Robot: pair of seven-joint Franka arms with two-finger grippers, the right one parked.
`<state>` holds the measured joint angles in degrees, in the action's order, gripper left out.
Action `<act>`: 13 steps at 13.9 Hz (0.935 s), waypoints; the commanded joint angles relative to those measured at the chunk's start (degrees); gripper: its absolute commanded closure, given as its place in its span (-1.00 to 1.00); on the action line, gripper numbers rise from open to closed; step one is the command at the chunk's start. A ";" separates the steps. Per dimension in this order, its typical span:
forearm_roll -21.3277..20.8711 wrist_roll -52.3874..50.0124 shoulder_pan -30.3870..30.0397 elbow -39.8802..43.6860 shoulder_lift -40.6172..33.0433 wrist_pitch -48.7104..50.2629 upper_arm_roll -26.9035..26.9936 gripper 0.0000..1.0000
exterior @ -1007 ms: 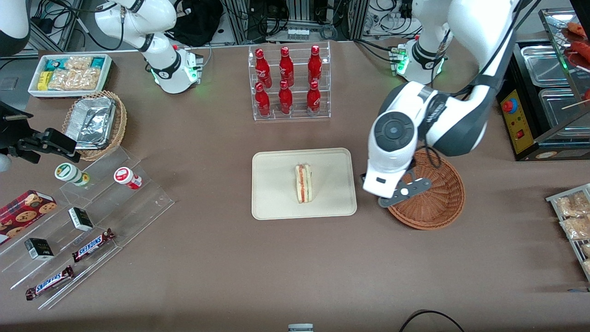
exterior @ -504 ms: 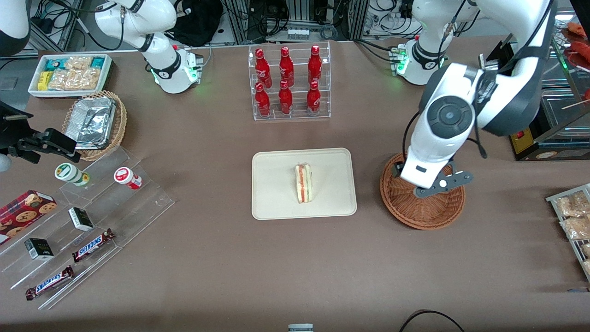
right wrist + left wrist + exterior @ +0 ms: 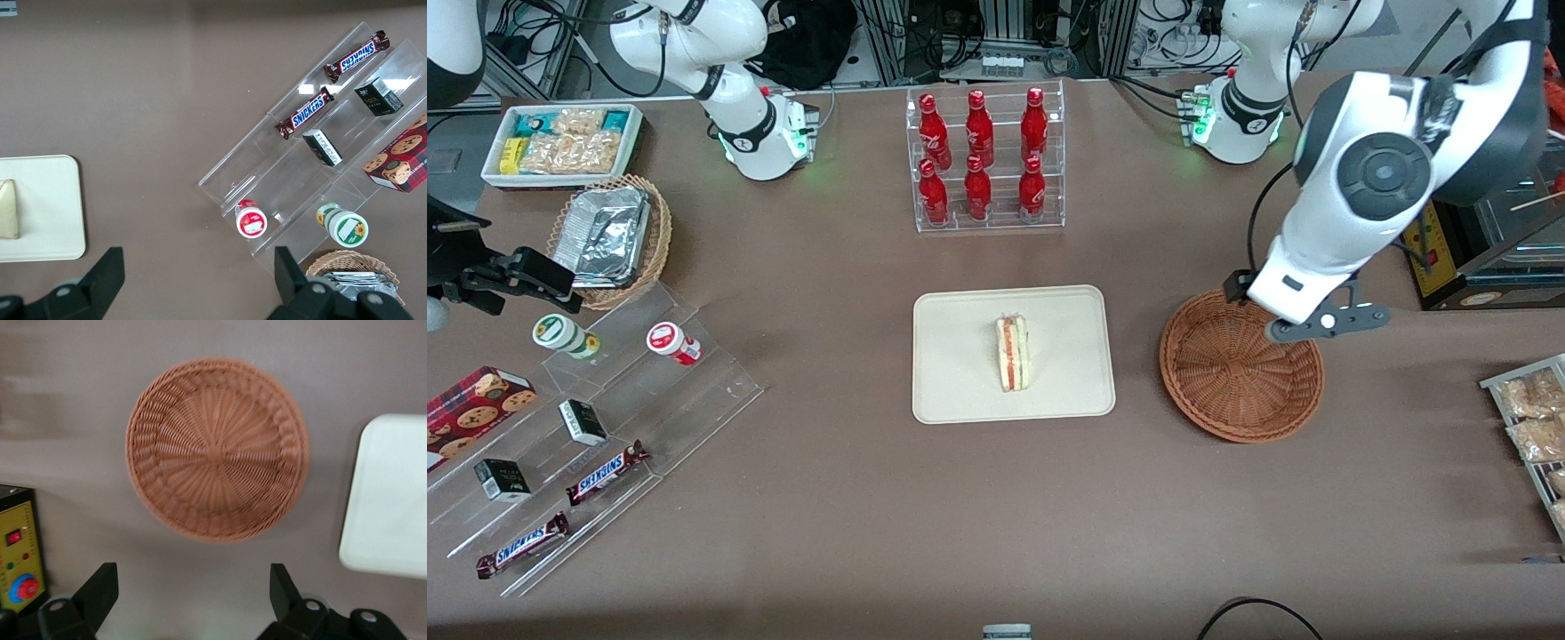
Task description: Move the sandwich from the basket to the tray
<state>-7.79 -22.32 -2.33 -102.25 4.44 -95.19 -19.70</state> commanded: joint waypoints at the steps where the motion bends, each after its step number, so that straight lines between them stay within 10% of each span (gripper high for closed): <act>1: 3.04 8.49 -0.22 -1.90 -4.26 2.55 3.86 -1.00; 13: 4.79 20.90 0.31 6.27 -8.40 13.72 13.45 -1.00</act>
<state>-4.70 -3.71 -2.33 -97.41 -3.70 -83.17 -7.20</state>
